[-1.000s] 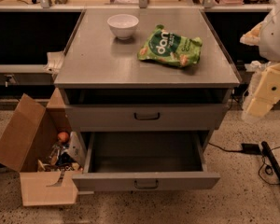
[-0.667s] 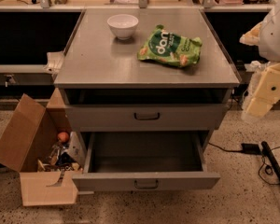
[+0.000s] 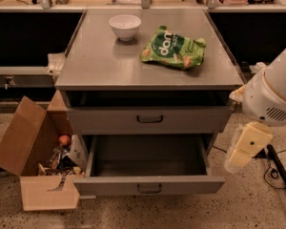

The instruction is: Close middle drawer

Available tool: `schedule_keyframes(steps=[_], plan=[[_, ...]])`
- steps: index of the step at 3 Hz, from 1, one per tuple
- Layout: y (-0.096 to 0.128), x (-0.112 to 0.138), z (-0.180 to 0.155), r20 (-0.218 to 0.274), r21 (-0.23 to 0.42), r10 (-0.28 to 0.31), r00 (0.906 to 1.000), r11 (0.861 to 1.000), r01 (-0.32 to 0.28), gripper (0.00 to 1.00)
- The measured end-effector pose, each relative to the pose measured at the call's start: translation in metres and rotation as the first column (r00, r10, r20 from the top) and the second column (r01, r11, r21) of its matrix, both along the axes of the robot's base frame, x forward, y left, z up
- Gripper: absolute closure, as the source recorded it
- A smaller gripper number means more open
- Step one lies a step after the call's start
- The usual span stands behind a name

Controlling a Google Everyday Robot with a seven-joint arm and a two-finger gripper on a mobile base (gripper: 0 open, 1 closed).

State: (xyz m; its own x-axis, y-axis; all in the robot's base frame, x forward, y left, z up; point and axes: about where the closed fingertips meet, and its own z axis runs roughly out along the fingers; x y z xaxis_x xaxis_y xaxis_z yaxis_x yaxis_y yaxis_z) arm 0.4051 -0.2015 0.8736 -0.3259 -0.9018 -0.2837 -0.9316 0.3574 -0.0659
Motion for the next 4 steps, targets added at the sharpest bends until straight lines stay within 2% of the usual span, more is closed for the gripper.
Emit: schedule_keyframes(steps=[1, 2, 3, 4], plan=[[0.011, -0.023, -0.059, -0.077, 0.067, -0.036, 0.9964, 0.997, 0.041, 0.0], [0.022, -0.042, -0.125, -0.154, 0.119, -0.077, 0.9851, 0.988, 0.096, 0.0], [0.032, -0.057, -0.195, -0.248, 0.161, -0.092, 0.9644, 0.978, 0.135, 0.0], [0.032, -0.057, -0.195, -0.248, 0.161, -0.092, 0.9643, 0.978, 0.135, 0.0]])
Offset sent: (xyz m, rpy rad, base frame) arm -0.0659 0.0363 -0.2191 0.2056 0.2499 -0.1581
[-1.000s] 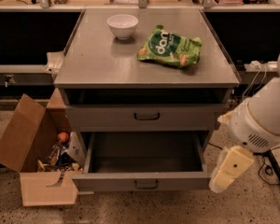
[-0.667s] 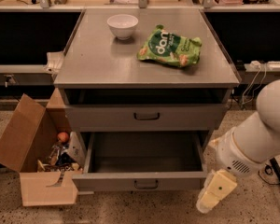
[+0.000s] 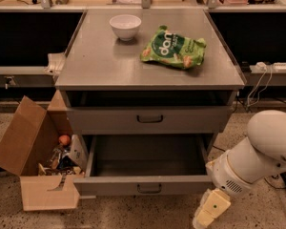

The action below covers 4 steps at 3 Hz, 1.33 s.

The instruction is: Close middle drawer

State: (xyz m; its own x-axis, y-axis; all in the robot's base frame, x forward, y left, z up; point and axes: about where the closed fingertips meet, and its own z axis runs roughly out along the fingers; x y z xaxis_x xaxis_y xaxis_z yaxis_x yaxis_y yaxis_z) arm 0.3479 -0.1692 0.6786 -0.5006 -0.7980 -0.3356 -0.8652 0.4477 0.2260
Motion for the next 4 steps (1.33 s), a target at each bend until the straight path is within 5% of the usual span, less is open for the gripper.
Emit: schedule_keyframes(steps=[1, 2, 4], plan=[[-0.002, 0.001, -0.015, -0.01, -0.001, -0.034, 0.9994, 0.999, 0.034, 0.0], [-0.001, -0.001, -0.051, -0.026, 0.008, -0.074, 0.9969, 0.997, 0.075, 0.15], [-0.023, 0.01, -0.173, -0.042, 0.06, -0.157, 0.9867, 0.985, 0.16, 0.62]])
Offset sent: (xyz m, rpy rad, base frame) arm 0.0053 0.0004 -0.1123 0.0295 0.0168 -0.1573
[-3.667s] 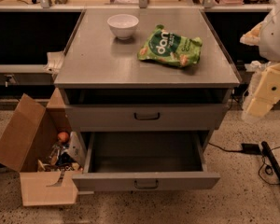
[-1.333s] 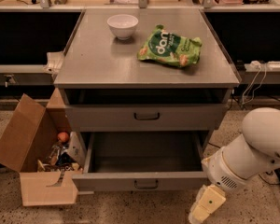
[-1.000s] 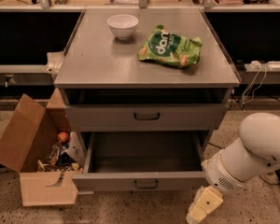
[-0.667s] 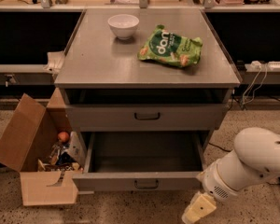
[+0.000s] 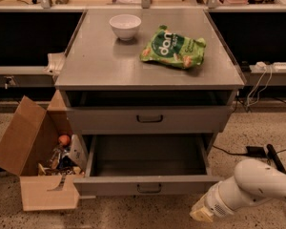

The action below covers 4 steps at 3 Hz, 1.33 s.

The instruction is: Close middle drawer

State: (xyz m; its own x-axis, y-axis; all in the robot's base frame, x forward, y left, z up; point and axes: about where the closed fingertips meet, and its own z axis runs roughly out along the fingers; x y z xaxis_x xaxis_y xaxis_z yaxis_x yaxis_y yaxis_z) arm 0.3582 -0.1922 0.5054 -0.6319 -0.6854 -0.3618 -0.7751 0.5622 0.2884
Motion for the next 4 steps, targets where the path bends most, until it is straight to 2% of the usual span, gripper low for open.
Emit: schedule_keyframes(steps=[1, 2, 3, 4], plan=[[-0.02, 0.021, -0.069, -0.011, 0.027, -0.046, 0.9989, 0.999, 0.046, 0.87], [-0.028, 0.049, -0.122, -0.016, 0.046, -0.066, 0.9977, 0.997, 0.067, 1.0], [-0.032, 0.088, -0.143, 0.032, 0.045, -0.066, 0.9973, 0.997, 0.065, 1.0], [-0.033, 0.099, -0.142, 0.065, 0.049, -0.069, 0.9955, 0.997, 0.066, 1.0]])
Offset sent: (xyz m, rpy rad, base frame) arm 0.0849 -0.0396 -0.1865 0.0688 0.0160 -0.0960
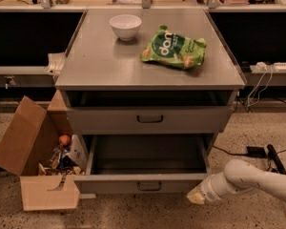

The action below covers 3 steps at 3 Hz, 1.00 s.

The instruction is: Close middle drawer

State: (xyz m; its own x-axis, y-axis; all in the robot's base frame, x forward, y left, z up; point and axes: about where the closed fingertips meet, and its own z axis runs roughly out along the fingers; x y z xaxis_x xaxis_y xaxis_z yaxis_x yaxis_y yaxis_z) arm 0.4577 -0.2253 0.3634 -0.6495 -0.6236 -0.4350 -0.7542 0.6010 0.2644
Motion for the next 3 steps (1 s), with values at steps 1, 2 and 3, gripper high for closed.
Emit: schedule_keyframes(steps=[1, 2, 3], plan=[[0.0, 0.001, 0.0, 0.005, 0.001, -0.007, 1.0, 1.0, 0.007, 1.0], [-0.001, 0.008, 0.002, 0.044, 0.01, -0.057, 0.9974, 0.998, 0.057, 1.0], [-0.002, 0.02, 0.005, 0.089, 0.027, -0.086, 0.9923, 0.996, 0.083, 1.0]])
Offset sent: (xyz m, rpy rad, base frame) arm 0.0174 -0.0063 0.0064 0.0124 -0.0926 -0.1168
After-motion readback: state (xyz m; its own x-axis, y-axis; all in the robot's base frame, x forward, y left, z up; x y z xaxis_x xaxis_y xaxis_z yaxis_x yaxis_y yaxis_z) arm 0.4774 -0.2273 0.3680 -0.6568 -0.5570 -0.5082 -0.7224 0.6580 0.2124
